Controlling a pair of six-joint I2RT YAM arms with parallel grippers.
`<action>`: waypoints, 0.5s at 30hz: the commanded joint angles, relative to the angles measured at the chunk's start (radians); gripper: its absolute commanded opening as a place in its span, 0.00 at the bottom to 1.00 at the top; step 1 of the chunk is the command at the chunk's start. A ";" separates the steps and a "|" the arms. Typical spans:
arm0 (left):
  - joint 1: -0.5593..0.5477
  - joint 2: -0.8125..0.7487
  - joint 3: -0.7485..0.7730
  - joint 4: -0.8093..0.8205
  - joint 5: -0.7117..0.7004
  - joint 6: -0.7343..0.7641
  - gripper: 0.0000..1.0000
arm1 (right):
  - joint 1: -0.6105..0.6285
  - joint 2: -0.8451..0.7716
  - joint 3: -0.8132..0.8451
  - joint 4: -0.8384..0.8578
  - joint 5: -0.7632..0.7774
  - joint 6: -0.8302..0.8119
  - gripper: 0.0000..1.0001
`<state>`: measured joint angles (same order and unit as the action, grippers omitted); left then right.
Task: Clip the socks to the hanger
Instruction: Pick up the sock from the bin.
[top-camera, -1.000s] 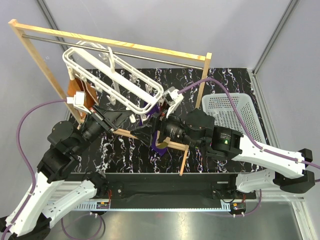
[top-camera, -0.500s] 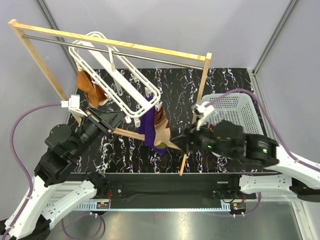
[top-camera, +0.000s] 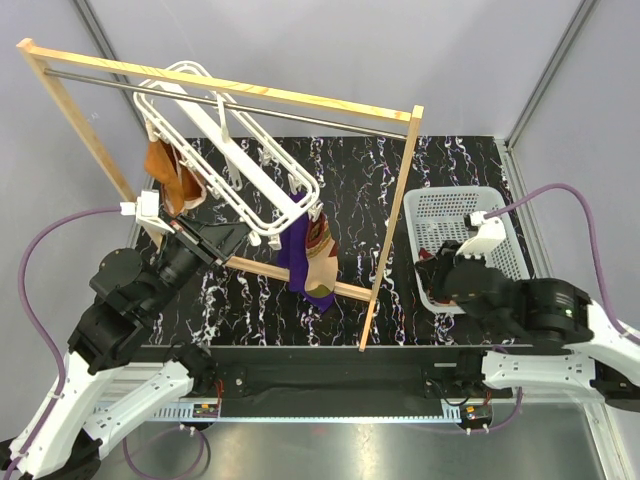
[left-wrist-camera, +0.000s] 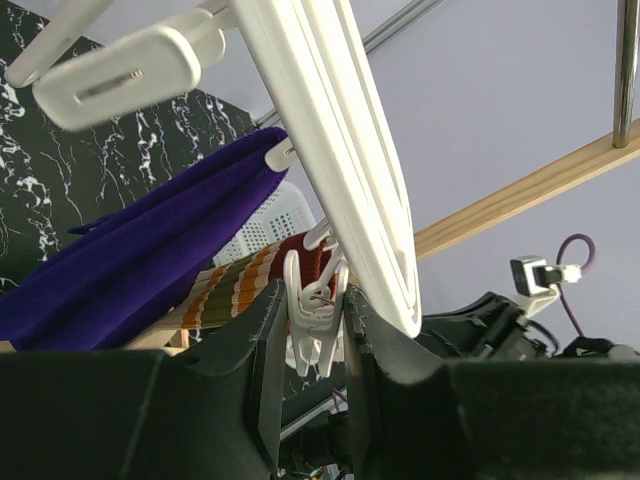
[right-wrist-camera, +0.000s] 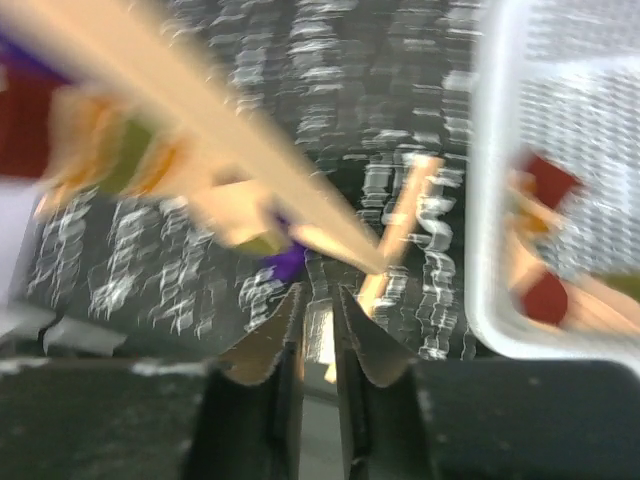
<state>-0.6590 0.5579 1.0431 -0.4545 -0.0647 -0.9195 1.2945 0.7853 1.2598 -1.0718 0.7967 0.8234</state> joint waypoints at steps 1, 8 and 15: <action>-0.001 0.008 0.001 0.010 -0.015 0.024 0.00 | -0.004 0.078 0.065 -0.465 0.320 0.500 0.26; -0.002 -0.003 -0.011 0.011 -0.009 0.024 0.00 | -0.089 0.089 0.024 -0.488 0.335 0.573 0.26; -0.001 -0.010 -0.008 -0.001 0.009 0.014 0.00 | -0.486 0.155 -0.120 -0.125 0.087 0.169 0.30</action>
<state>-0.6590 0.5560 1.0367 -0.4507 -0.0643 -0.9142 0.9127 0.9066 1.1889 -1.2835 0.9894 1.1458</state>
